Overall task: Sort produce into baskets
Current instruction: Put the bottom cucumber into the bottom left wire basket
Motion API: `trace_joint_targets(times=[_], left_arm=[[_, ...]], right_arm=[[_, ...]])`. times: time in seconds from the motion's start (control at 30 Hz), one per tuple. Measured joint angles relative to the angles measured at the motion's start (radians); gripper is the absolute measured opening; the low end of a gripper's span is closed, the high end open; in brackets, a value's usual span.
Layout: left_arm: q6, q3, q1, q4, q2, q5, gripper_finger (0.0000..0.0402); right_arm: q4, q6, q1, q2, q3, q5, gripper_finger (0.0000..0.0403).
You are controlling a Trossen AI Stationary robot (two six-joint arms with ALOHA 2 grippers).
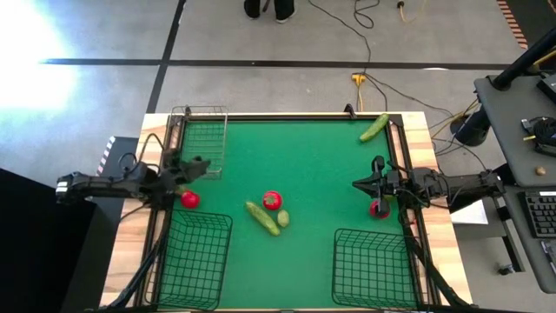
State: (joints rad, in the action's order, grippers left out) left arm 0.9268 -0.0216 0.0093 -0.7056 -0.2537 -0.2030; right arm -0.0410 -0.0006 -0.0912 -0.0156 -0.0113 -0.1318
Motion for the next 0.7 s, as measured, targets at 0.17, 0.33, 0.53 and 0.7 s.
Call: trace_joint_targets(times=[0.17,0.33,0.53,0.7], left_arm=[[0.001,0.000,0.000,-0.161,-0.140,-0.104,0.0013],[-0.002,-0.073,-0.001,-0.211,-0.319,-0.171,0.0013],[-0.219,-0.375,-0.001,-0.050,-0.592,-0.173,0.0013],[-0.317,-0.706,0.021,0.526,-0.765,-0.172,0.0020]], right_arm=[[0.000,0.000,0.000,0.000,0.000,0.000,0.0018],[0.000,0.000,0.000,0.000,0.000,0.000,0.0018],[0.000,0.000,0.000,0.000,0.000,0.000,0.0018],[0.000,0.000,0.000,0.000,0.000,0.000,0.0018]])
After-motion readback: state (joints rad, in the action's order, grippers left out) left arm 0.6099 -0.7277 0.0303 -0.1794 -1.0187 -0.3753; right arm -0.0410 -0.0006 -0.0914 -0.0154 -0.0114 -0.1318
